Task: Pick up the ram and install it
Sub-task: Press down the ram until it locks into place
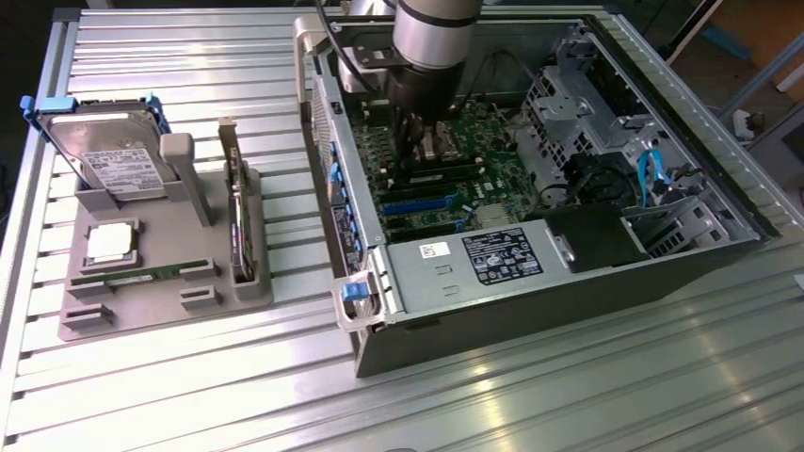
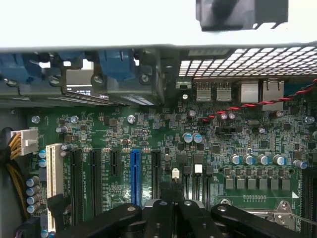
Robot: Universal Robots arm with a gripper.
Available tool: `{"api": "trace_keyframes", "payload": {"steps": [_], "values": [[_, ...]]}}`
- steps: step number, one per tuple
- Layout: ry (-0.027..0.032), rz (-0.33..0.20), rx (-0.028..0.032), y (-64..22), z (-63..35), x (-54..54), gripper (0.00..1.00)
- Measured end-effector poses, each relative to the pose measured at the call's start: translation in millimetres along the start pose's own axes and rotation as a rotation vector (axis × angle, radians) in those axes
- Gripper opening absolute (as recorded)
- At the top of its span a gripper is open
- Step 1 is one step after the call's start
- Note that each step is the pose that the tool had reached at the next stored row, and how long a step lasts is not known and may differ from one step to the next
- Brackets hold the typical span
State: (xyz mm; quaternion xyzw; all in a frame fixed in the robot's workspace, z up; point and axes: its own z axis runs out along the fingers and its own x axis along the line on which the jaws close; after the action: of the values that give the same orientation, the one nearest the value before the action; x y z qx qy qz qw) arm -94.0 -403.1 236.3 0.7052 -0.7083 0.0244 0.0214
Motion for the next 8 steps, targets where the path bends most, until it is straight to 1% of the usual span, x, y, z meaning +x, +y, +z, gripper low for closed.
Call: {"api": "trace_keyframes", "payload": {"steps": [2,3,6,8], "values": [[0.0007,0.000,-0.0005,-0.1,-5.8,0.4,0.11],[0.0016,0.000,-0.0006,-0.3,-10.7,0.7,0.11],[0.0024,0.000,-0.0005,-0.3,-14.6,1.0,0.11],[0.0023,0.000,-0.0005,-0.3,-14.6,1.0,0.11]]}}
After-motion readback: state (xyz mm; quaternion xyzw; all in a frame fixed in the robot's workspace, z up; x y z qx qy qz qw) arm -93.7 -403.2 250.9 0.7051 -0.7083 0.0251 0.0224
